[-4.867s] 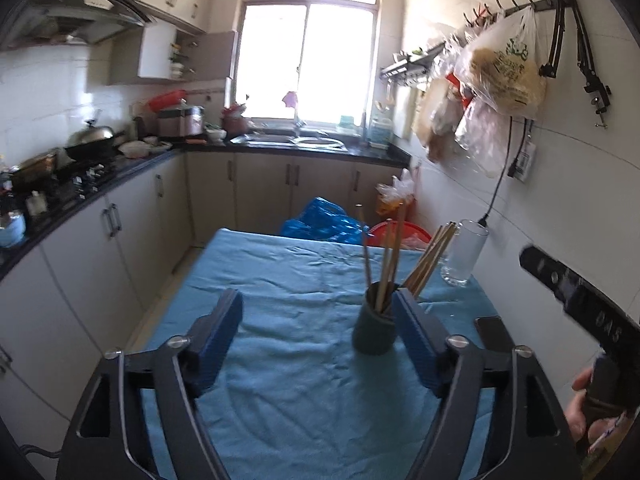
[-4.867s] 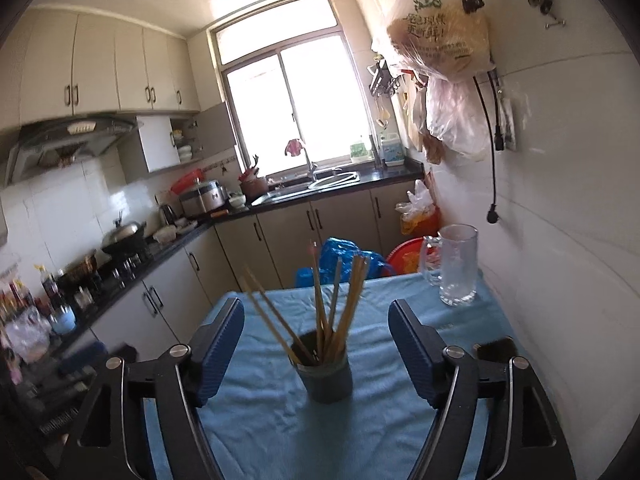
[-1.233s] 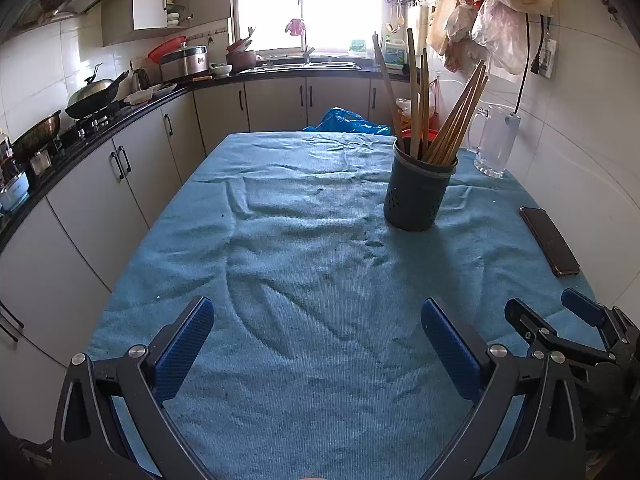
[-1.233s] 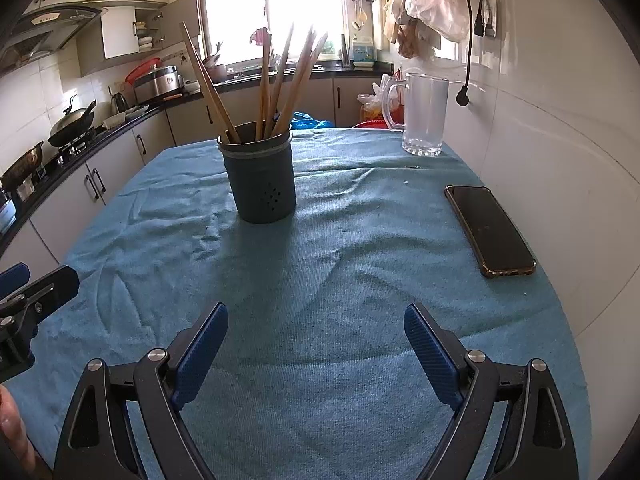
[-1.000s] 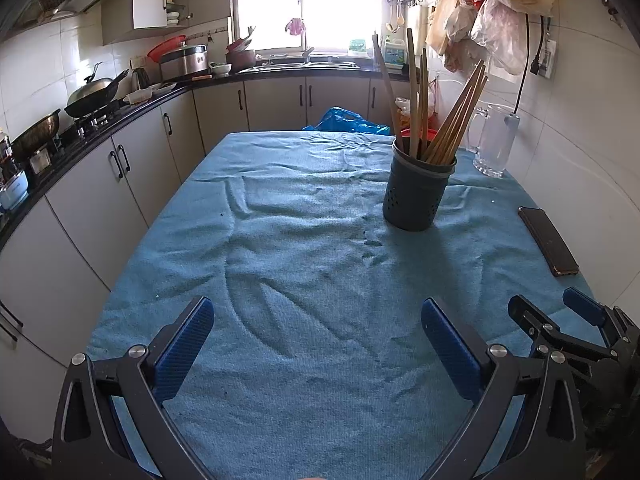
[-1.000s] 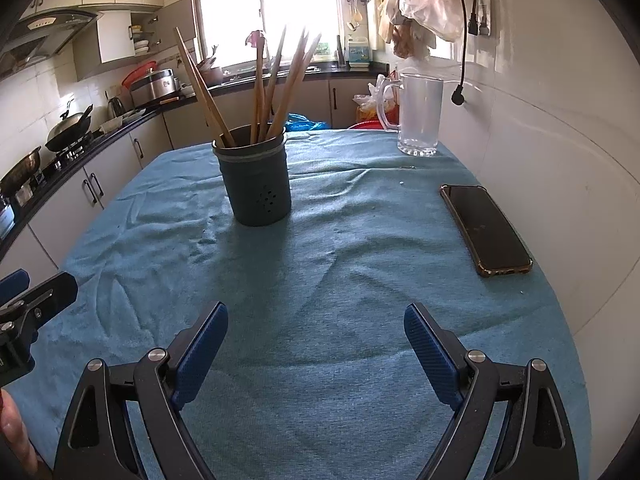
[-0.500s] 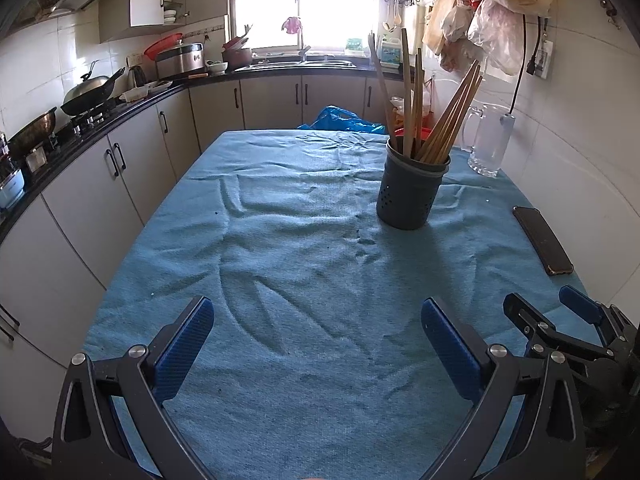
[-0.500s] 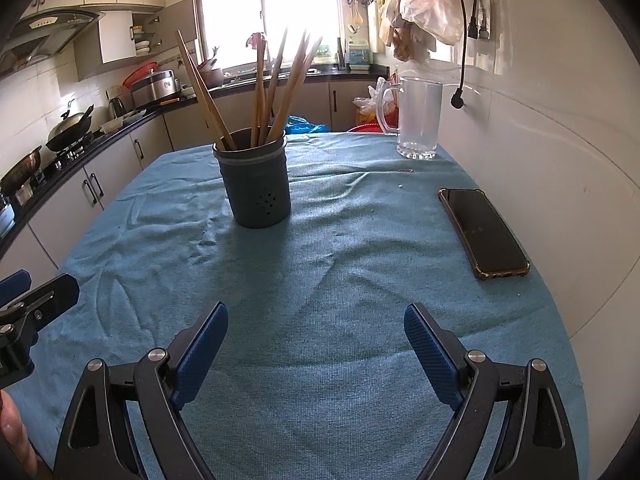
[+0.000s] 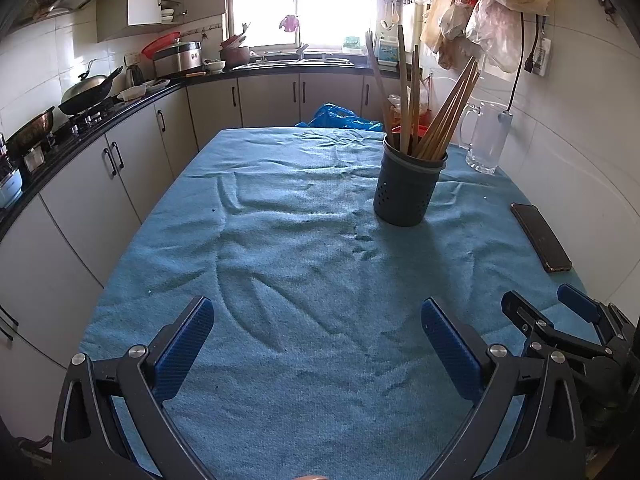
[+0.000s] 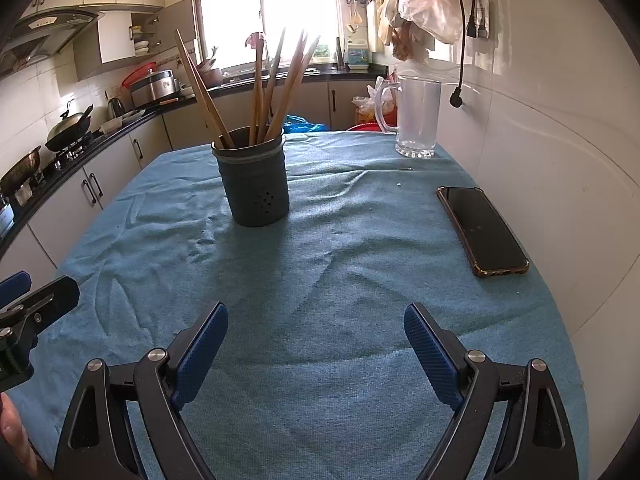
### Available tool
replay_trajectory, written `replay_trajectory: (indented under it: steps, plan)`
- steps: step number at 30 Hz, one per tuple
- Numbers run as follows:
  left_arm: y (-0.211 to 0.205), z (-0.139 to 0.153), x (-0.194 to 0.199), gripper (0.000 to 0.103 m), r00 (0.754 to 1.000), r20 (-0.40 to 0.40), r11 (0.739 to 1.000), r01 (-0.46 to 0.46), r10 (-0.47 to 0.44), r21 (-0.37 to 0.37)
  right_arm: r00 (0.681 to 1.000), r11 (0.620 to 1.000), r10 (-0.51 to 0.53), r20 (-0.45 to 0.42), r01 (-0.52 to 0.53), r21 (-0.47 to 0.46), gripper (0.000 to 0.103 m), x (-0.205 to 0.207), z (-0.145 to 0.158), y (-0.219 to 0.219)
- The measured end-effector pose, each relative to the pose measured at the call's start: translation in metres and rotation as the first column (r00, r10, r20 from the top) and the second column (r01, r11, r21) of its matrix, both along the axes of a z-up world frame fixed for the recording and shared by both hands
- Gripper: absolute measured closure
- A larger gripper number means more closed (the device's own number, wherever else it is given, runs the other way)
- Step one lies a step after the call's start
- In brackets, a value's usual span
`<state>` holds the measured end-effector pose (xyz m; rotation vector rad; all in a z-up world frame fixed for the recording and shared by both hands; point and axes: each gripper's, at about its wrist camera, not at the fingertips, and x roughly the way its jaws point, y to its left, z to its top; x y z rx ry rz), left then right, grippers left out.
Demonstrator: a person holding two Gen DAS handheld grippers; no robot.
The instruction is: Organize utensils
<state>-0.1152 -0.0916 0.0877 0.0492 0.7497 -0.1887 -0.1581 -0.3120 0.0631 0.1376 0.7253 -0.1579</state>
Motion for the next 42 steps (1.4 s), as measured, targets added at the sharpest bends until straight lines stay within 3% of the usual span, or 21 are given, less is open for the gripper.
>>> replay_trajectory:
  steps: [42]
  plan:
    - [0.0000,-0.0045,-0.0021,0.000,0.999,-0.029,0.999,0.030,-0.031,-0.039,1.000,1.000,0.003,-0.030,-0.004,-0.019,0.010,0.0002,-0.0089,-0.0040]
